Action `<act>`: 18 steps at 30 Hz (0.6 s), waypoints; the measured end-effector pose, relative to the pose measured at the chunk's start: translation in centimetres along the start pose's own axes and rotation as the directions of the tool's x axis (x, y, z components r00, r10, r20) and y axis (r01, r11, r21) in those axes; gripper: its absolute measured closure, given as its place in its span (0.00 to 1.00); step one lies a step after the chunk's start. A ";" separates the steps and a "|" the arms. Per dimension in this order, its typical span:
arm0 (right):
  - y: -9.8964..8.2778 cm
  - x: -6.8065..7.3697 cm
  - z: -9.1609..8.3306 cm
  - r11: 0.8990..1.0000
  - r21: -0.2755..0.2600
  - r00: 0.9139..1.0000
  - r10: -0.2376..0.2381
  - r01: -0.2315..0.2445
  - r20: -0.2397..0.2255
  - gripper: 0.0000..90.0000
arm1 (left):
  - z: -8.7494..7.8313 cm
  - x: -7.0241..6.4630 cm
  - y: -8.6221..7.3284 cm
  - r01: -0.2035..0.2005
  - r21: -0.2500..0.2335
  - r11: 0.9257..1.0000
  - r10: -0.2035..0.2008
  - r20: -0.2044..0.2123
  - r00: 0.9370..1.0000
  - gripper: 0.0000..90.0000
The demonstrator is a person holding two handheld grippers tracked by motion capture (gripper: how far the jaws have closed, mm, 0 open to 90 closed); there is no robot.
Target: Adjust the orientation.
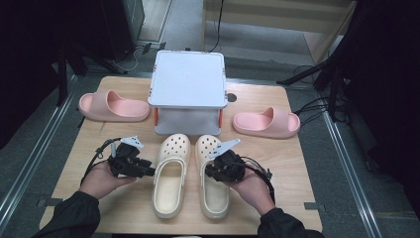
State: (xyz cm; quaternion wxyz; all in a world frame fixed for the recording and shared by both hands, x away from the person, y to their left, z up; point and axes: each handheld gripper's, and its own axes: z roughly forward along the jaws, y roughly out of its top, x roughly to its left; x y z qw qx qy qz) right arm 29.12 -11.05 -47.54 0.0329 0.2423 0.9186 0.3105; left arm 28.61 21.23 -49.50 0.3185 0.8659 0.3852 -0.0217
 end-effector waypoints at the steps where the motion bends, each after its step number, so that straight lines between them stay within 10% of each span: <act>1: 0.1 0.2 0.1 1.000 0.000 1.000 0.009 -0.009 0.003 0.89 | 0.0 -0.1 0.0 -0.002 -0.001 1.000 0.002 0.000 1.000 0.63; 18: 0.7 1.2 1.2 0.999 -0.048 1.000 0.025 -0.024 0.014 0.89 | 0.5 -1.3 0.2 -0.059 0.018 0.998 0.059 0.028 0.998 0.62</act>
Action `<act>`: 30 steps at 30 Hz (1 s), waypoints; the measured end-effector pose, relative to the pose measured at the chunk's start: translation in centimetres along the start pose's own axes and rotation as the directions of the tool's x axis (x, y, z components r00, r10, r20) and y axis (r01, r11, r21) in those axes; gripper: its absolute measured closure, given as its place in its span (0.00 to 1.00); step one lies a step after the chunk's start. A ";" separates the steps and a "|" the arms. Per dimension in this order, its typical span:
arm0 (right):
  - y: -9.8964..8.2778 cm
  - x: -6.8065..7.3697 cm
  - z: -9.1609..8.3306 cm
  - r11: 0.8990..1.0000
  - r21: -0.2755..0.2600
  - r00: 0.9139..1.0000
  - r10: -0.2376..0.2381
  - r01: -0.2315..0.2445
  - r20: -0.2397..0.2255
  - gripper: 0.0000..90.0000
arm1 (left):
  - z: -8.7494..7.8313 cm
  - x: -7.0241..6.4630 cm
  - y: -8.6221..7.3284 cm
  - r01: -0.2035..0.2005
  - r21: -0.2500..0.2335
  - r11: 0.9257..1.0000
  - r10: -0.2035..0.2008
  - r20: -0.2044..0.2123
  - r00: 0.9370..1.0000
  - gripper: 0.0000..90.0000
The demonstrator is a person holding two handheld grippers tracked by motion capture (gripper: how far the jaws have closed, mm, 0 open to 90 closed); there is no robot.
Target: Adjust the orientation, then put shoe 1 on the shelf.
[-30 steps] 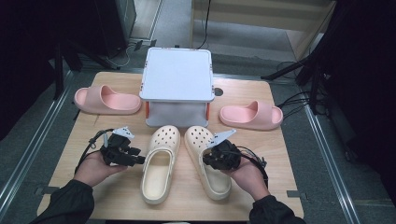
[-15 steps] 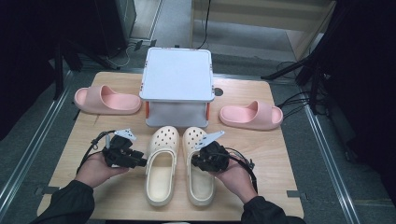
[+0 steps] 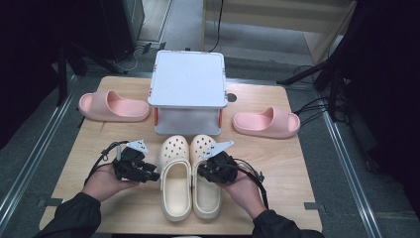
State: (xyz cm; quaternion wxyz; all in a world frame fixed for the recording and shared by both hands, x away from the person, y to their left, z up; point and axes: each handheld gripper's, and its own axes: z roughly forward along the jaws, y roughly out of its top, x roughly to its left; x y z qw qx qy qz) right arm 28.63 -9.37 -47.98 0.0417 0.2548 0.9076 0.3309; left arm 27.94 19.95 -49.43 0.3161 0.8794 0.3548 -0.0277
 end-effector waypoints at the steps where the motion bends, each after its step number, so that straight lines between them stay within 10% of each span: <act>1: -0.1 -0.1 -0.1 1.000 0.000 1.000 0.002 -0.002 -0.002 0.89 | -0.1 0.1 0.0 0.000 -0.006 1.000 0.000 -0.002 1.000 0.62; 14: -1.1 0.4 -2.7 0.993 -0.088 0.996 0.076 -0.079 -0.038 0.69 | -3.0 1.7 1.6 0.057 -0.124 0.991 -0.056 0.016 0.998 0.83; 30: -1.9 2.2 -3.2 0.971 -0.157 0.984 0.176 -0.178 -0.025 0.48 | -5.4 3.0 7.2 -0.022 -0.206 0.978 0.027 0.019 0.999 0.87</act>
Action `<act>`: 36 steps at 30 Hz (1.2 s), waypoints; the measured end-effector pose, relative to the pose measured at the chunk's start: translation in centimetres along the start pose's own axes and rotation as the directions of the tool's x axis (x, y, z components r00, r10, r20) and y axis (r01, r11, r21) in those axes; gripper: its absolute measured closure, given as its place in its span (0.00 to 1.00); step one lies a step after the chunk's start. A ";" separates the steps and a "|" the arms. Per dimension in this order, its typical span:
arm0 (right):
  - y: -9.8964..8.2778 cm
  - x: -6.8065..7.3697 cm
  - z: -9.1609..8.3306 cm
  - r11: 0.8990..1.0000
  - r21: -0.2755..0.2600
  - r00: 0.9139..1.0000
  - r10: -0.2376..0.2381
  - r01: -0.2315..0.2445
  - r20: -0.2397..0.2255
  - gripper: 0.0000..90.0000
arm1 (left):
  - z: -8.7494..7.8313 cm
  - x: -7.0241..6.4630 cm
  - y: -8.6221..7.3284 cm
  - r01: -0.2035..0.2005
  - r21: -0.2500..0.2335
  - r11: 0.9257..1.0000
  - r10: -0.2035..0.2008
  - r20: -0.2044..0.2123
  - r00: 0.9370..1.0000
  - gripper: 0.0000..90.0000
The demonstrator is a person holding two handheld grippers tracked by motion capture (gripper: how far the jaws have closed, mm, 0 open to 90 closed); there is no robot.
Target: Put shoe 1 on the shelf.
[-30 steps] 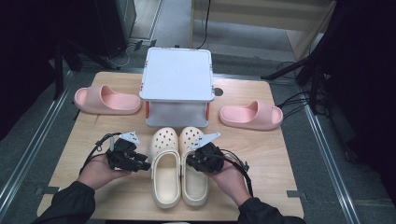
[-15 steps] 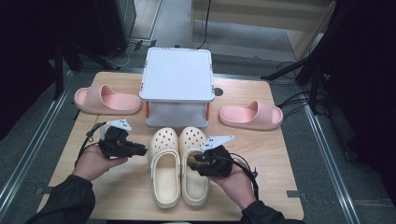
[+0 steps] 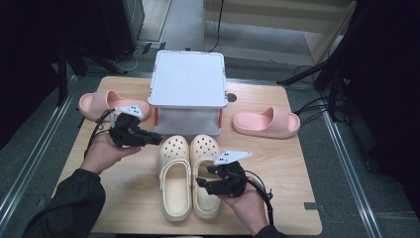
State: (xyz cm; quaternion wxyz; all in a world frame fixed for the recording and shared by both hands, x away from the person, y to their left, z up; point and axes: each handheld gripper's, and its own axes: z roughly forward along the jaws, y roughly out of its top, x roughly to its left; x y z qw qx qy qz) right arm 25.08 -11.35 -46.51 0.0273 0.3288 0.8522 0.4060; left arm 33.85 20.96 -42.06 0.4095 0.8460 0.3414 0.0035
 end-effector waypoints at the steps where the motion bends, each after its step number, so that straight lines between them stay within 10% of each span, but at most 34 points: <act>1: 0.0 0.1 0.0 1.000 -0.003 1.000 0.009 -0.009 0.003 0.47 | -0.2 0.2 0.5 -0.005 0.000 1.000 0.005 -0.001 1.000 0.88; 18: -0.6 1.3 0.8 0.998 -0.023 0.994 0.063 -0.061 0.090 0.41 | -0.9 1.8 7.1 0.011 -0.021 1.000 -0.012 -0.027 1.000 0.91; 23: -0.6 1.3 1.3 0.994 -0.044 0.990 0.105 -0.101 0.099 0.38 | -0.5 2.3 8.4 -0.010 0.001 1.000 0.010 -0.092 0.996 0.91; 36: 0.1 2.0 4.6 0.986 -0.078 0.974 0.156 -0.144 0.167 0.33 | 0.4 3.4 8.9 -0.021 0.006 1.000 0.022 -0.113 0.993 0.91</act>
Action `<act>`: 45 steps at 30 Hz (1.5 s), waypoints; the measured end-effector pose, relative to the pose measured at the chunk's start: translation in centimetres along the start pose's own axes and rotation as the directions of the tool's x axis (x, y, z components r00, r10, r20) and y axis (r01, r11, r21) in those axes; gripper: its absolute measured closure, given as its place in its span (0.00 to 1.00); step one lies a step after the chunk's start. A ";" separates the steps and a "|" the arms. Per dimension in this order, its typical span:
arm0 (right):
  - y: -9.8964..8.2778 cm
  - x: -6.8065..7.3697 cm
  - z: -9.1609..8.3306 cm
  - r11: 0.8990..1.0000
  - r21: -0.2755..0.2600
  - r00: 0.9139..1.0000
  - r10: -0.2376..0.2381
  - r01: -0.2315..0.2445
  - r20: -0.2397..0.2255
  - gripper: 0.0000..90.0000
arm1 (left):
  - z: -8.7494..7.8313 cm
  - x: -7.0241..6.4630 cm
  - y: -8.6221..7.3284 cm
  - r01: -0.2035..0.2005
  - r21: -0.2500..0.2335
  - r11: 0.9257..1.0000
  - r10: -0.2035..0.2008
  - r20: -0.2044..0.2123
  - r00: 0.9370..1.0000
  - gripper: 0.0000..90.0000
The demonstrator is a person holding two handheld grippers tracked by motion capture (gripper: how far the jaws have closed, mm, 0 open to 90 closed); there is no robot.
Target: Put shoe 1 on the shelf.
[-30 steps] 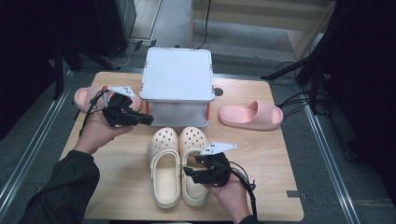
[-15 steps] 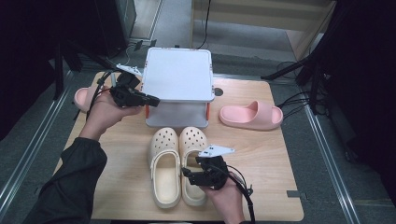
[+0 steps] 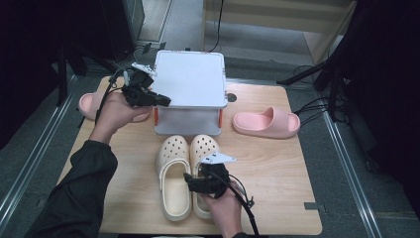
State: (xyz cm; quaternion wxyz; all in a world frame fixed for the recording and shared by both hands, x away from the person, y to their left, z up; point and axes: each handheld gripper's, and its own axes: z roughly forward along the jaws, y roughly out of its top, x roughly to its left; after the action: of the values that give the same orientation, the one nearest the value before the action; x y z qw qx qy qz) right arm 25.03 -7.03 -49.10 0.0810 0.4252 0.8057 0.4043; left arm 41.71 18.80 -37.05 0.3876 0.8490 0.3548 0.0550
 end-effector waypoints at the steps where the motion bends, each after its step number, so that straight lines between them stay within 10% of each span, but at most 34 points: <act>1: 0.1 0.2 0.2 1.000 0.008 1.000 0.011 -0.011 -0.007 0.33 | 0.1 0.0 0.0 0.005 -0.005 1.000 -0.005 0.001 1.000 0.91; 15: 1.0 1.4 2.3 0.999 0.017 0.992 0.030 -0.032 0.119 0.50 | 0.3 -0.1 0.0 0.011 -0.010 1.000 -0.011 -0.044 0.999 0.96; 32: 1.9 0.0 1.1 0.999 0.045 0.990 0.000 -0.006 0.138 0.74 | 0.3 -0.1 -0.2 0.043 -0.026 0.999 -0.044 -0.047 0.998 0.99; 45: 7.5 -2.6 2.5 0.999 -0.035 0.991 -0.019 0.024 0.134 0.73 | 0.3 -0.1 -0.2 0.049 -0.027 0.998 -0.050 -0.036 0.998 0.99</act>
State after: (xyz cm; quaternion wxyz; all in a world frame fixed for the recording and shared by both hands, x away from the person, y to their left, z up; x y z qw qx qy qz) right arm 32.49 -5.21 -45.91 0.1470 0.4410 0.7955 0.3888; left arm 41.58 18.66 -37.38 0.3932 0.8337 0.3821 0.0658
